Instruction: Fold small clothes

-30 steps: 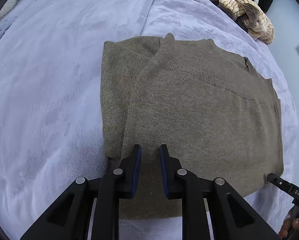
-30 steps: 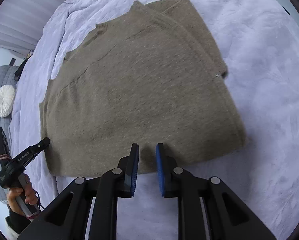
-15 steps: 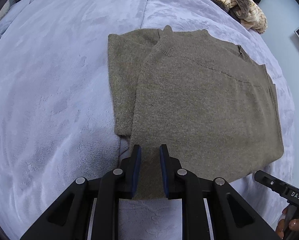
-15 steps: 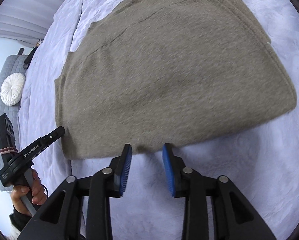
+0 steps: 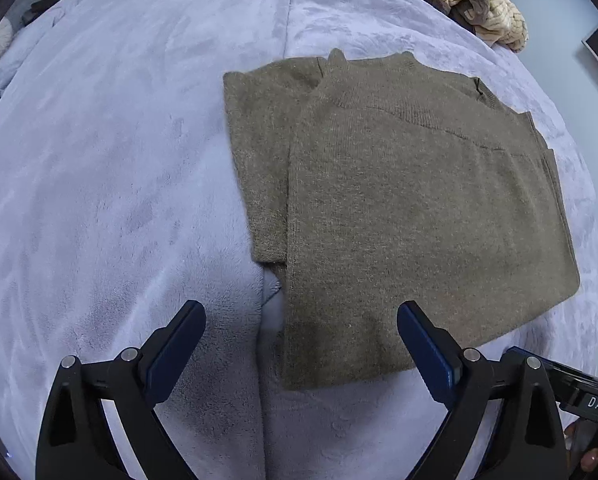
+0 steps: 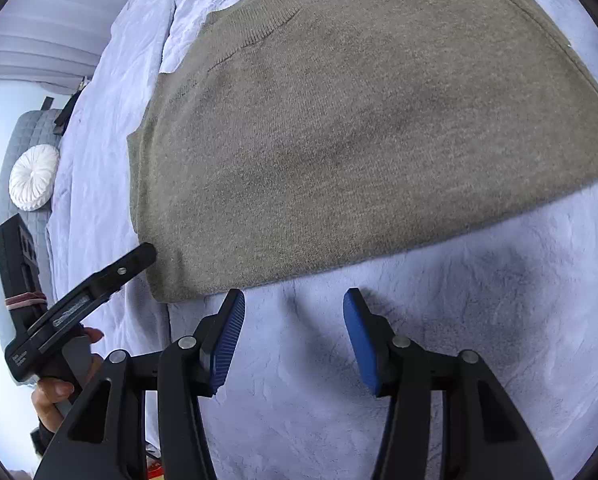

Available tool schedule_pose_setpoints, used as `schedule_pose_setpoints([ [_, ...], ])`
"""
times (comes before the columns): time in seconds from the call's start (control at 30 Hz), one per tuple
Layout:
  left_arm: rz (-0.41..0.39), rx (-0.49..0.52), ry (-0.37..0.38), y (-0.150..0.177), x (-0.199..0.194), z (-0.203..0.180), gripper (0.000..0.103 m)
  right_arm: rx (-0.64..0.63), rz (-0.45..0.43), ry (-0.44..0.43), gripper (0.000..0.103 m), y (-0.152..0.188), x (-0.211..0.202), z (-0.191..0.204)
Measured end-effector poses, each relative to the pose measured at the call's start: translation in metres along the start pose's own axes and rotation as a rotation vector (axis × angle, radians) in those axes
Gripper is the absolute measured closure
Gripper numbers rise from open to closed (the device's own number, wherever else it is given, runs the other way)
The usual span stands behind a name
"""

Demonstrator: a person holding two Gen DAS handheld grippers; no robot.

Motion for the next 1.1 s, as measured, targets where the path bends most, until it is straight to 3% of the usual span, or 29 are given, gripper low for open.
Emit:
schedule_pose_setpoints([
  [0.17,0.015,0.005,-0.015,0.000,0.006,0.005,0.005,0.034,0.014,-0.011,0.040,0.004,0.006,0.002],
  [0.3,0.016,0.009,-0.049,-0.001,0.012,0.009,0.005,0.053,0.028,-0.067,0.022,0.005,0.012,0.009],
  [0.7,0.063,-0.063,-0.051,-0.005,0.025,0.025,0.005,0.087,0.092,-0.183,0.022,-0.005,0.037,0.031],
  [0.97,0.019,-0.196,0.112,-0.013,0.019,0.049,0.005,0.164,0.121,-0.287,0.020,-0.010,0.055,0.038],
  [1.1,0.014,-0.202,0.149,-0.016,0.018,0.051,0.005,0.198,0.115,-0.366,0.019,-0.014,0.061,0.049],
])
Point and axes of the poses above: each gripper's, at about its wrist camera, not at the fingertips, and x roughly the way its jaws point, z to its left, y to its underside, the point moved 6 cm from there along x, roughly the way its jaws point, and after that the axes turned 7 degrees about y, right-handed, at the moved point
